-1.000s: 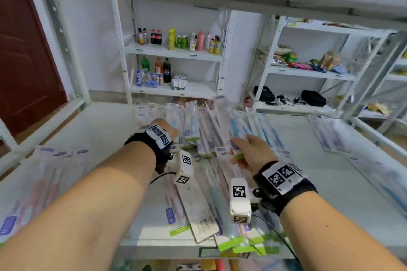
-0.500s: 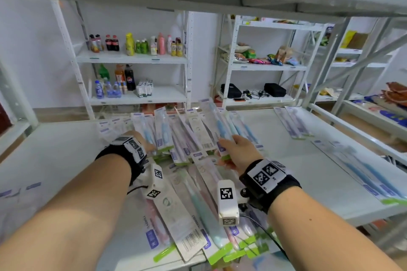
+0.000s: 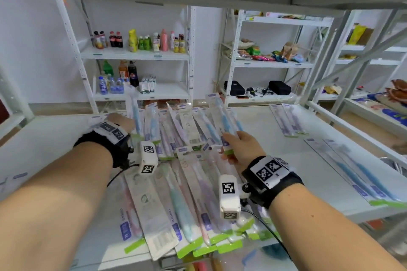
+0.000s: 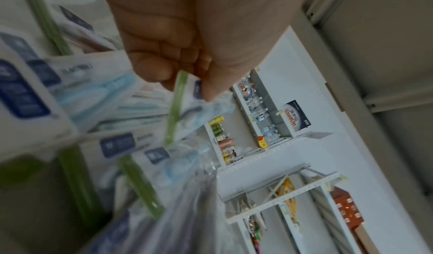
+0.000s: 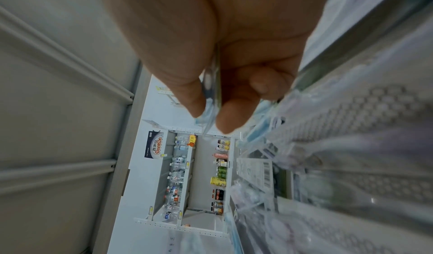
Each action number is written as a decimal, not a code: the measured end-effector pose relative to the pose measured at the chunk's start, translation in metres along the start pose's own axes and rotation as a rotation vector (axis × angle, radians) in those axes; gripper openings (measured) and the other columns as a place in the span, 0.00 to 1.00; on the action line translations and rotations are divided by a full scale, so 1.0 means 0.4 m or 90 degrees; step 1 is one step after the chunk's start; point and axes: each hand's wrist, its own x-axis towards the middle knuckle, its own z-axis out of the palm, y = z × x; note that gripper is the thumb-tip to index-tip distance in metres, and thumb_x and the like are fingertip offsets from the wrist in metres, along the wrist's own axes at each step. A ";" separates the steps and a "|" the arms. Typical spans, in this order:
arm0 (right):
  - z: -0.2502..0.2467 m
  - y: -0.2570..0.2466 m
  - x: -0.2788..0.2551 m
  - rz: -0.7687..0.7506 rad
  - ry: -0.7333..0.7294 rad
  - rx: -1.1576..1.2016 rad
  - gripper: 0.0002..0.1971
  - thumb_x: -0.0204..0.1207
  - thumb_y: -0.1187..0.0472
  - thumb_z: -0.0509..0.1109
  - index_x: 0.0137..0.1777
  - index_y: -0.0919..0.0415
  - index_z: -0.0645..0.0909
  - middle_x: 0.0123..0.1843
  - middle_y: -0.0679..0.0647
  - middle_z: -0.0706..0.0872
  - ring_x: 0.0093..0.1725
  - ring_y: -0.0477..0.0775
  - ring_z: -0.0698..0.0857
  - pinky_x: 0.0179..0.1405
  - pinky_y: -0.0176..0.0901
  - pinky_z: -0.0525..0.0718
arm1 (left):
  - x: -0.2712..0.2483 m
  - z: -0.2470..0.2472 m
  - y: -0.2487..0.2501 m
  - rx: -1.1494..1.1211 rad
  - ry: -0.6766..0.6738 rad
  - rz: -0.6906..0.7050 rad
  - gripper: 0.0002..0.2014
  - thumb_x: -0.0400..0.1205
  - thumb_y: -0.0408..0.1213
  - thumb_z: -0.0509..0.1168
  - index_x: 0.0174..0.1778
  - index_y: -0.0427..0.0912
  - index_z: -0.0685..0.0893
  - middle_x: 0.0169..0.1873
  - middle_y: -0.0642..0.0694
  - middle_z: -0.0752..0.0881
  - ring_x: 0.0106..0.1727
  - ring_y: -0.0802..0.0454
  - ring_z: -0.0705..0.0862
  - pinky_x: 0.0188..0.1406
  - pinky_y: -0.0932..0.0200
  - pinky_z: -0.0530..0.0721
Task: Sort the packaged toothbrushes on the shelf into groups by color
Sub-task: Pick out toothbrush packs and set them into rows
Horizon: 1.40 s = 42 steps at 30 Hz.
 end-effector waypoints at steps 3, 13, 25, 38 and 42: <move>-0.070 -0.005 0.001 -0.006 0.006 -0.020 0.13 0.79 0.51 0.64 0.46 0.62 0.79 0.29 0.55 0.86 0.25 0.55 0.85 0.32 0.48 0.81 | -0.052 0.034 0.060 -0.141 -0.010 0.060 0.13 0.80 0.35 0.64 0.58 0.33 0.82 0.63 0.30 0.82 0.46 0.49 0.79 0.38 0.66 0.79; -0.635 0.005 0.037 0.048 0.206 -0.298 0.17 0.83 0.62 0.55 0.56 0.74 0.80 0.42 0.66 0.82 0.41 0.64 0.83 0.44 0.52 0.82 | -0.524 0.508 0.371 -0.062 -0.336 0.159 0.05 0.80 0.31 0.64 0.39 0.39 0.78 0.42 0.40 0.81 0.33 0.48 0.79 0.21 0.70 0.77; -0.996 0.131 -0.008 0.126 0.196 -0.476 0.18 0.80 0.68 0.60 0.70 0.70 0.73 0.65 0.70 0.80 0.63 0.67 0.79 0.49 0.44 0.71 | -0.800 0.884 0.424 0.017 -0.345 0.108 0.17 0.79 0.27 0.62 0.64 0.27 0.77 0.57 0.32 0.84 0.41 0.51 0.86 0.15 0.74 0.74; -0.973 0.125 0.023 0.063 0.204 -0.516 0.21 0.75 0.59 0.66 0.69 0.58 0.77 0.69 0.65 0.78 0.65 0.68 0.78 0.67 0.54 0.75 | -0.816 0.828 0.403 0.116 -0.313 0.138 0.21 0.79 0.40 0.63 0.67 0.38 0.77 0.59 0.36 0.84 0.56 0.36 0.86 0.55 0.49 0.85; -0.854 0.083 0.038 -0.034 0.115 -0.403 0.16 0.75 0.64 0.68 0.64 0.62 0.82 0.66 0.63 0.82 0.65 0.64 0.79 0.65 0.47 0.74 | -0.764 0.720 0.357 0.085 -0.211 0.123 0.19 0.79 0.37 0.64 0.67 0.40 0.80 0.63 0.41 0.83 0.60 0.41 0.84 0.57 0.55 0.84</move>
